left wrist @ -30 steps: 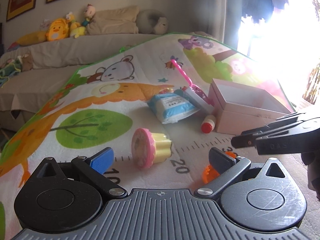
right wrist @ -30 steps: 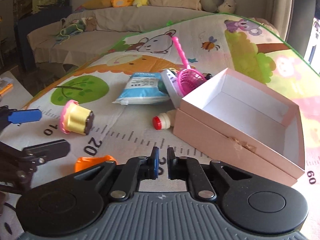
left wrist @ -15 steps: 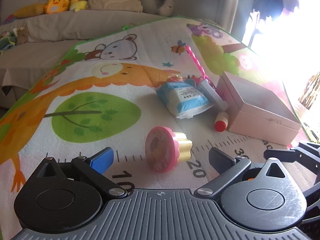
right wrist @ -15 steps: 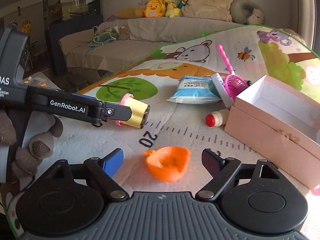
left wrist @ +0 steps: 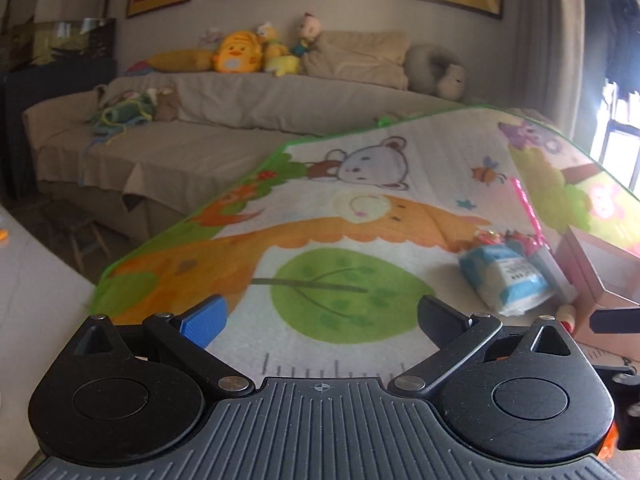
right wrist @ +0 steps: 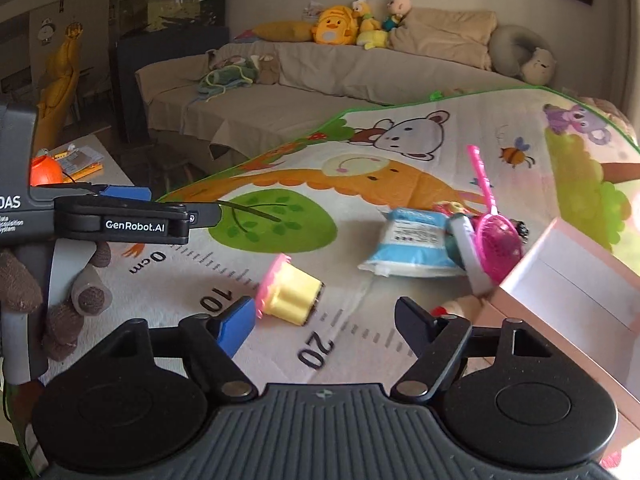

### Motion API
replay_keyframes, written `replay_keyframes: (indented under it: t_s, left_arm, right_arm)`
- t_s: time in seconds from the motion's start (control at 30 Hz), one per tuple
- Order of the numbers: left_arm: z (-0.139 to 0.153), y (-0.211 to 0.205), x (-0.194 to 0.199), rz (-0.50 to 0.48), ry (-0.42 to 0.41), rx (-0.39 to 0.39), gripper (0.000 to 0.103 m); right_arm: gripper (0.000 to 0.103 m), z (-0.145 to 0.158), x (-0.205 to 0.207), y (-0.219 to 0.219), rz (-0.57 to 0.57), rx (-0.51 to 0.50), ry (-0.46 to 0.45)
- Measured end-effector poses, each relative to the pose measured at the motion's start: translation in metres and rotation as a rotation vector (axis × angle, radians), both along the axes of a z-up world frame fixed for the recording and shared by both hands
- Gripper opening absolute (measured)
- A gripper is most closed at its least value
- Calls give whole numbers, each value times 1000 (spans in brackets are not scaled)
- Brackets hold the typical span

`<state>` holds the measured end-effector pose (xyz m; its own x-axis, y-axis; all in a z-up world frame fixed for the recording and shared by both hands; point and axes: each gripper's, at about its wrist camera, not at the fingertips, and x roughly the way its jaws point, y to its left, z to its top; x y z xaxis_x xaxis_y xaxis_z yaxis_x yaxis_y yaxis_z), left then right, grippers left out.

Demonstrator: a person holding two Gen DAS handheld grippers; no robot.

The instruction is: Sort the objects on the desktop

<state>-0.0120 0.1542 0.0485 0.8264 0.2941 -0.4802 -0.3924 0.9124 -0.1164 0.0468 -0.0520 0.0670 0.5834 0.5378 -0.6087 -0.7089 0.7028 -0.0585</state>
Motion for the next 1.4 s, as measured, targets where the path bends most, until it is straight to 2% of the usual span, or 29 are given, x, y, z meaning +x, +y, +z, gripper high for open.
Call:
replay_keyframes:
  t_s: [0.1, 0.17, 0.27, 0.37, 0.5, 0.57, 0.7, 0.8, 0.87, 0.93, 1.07, 1.13, 1.2, 1.27, 1.33, 1.4]
  left_arm:
    - [-6, 15, -5, 59, 3, -45, 103]
    - [-11, 24, -11, 66, 1, -81, 103]
    - [-14, 26, -15, 14, 10, -94, 103]
    - [-20, 19, -13, -52, 40, -114, 103]
    - [-24, 5, -6, -146, 37, -190, 103]
    - [-22, -8, -3, -200, 26, -189, 103]
    - [-14, -38, 1, -322, 9, -124, 103]
    - [-10, -65, 8, -421, 21, -55, 103]
    - [-9, -82, 18, -486, 37, -24, 103]
    - [-8, -99, 32, -534, 63, 4, 103]
    - [-12, -133, 66, -607, 107, 60, 103]
    - [-17, -148, 82, -626, 135, 77, 103]
    - [-23, -159, 93, -644, 161, 73, 101]
    - [-26, -167, 99, -669, 177, 67, 95]
    - [-30, -173, 102, -689, 187, 66, 87]
    - [-33, -177, 103, -697, 190, 65, 86]
  right_arm:
    - [69, -15, 18, 30, -14, -23, 36]
    - [46, -25, 33, 41, -24, -43, 105]
    - [44, -23, 45, 27, -49, 35, 209]
    - [42, -20, 55, -7, -96, 152, 318]
    - [42, -33, 66, -58, -179, 285, 441]
    - [43, -40, 69, -81, -222, 350, 481]
    - [50, -40, 63, -112, -298, 381, 421]
    - [63, -32, 49, -127, -317, 366, 339]
    - [74, -22, 35, -138, -325, 344, 247]
    - [80, -13, 22, -148, -341, 298, 144]
    - [85, -4, 5, -172, -465, 147, -71]
    - [85, -2, 5, -187, -548, 119, -129]
    - [85, 0, 10, -207, -647, 146, -152]
    - [85, 0, 24, -224, -747, 182, -141]
    - [85, -1, 47, -234, -782, 186, -99]
    - [81, -4, 73, -236, -787, 140, -58]
